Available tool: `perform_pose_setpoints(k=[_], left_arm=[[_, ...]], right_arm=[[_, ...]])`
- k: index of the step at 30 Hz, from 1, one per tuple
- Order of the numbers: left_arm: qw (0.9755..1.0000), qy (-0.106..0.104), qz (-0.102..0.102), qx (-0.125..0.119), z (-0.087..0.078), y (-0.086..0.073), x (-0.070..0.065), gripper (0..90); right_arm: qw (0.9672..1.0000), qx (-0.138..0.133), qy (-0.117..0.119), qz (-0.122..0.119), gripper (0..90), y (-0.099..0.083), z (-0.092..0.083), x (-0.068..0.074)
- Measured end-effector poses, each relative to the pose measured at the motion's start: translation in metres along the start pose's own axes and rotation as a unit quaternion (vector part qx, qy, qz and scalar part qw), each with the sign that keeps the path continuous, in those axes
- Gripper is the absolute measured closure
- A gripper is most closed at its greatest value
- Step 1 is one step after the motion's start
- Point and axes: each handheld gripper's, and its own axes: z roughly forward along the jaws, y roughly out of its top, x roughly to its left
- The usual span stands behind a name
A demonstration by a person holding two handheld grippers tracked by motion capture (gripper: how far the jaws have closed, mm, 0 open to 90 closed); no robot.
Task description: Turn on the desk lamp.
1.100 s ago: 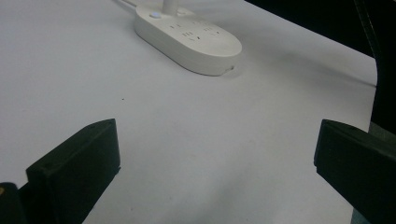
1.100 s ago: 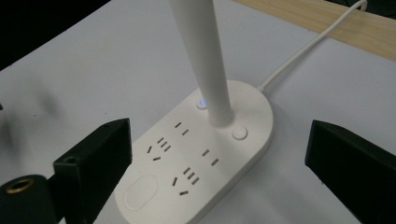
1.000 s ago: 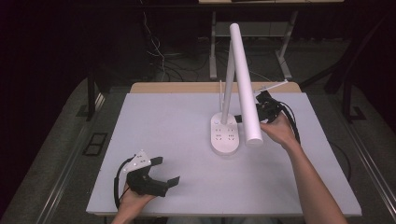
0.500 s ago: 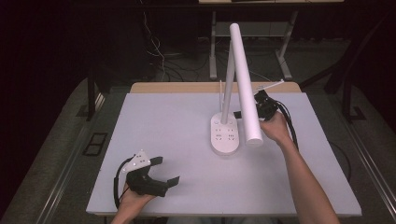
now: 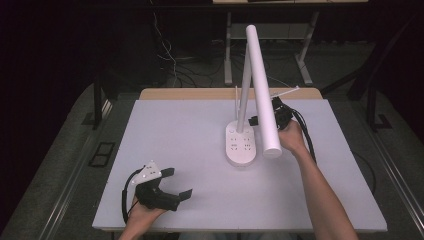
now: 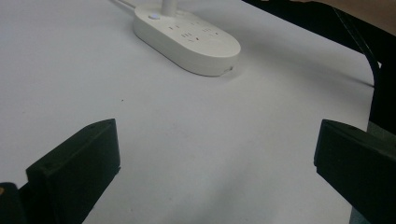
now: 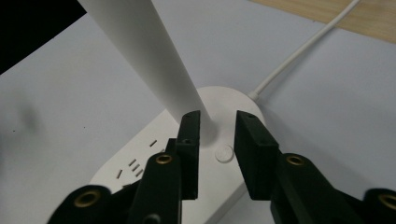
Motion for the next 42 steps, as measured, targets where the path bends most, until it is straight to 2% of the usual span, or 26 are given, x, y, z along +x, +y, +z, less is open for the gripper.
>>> perform_pose_setpoints(k=[7,12,28,30,36,42], left_arm=[[1.0,0.0,0.0,0.0,0.0,0.0,0.0,0.0],[1.0,0.001,0.001,0.001,0.0,0.0,0.0,0.0],[1.0,0.001,0.002,0.001,0.0,0.0,0.0,0.0],[1.0,0.001,0.002,0.002,0.0,0.0,0.0,0.0],[1.0,0.004,0.0,0.0,-0.001,0.0,0.0,0.0],[1.0,0.005,0.001,-0.001,-0.001,0.0,-0.001,0.0]], right_arm=[[0.9999,0.01,0.0,-0.003,86.3,-0.002,0.009,-0.001],[0.9999,0.012,-0.007,-0.007,89.8,-0.003,0.016,0.0],[0.9996,0.026,-0.01,-0.006,89.8,-0.009,0.035,-0.002],[0.9993,0.034,-0.014,-0.007,89.8,-0.011,0.038,-0.003],[0.9998,0.02,-0.002,0.007,89.9,-0.015,0.038,-0.007],[0.9999,0.013,0.001,0.011,90.0,-0.017,0.038,-0.008]])
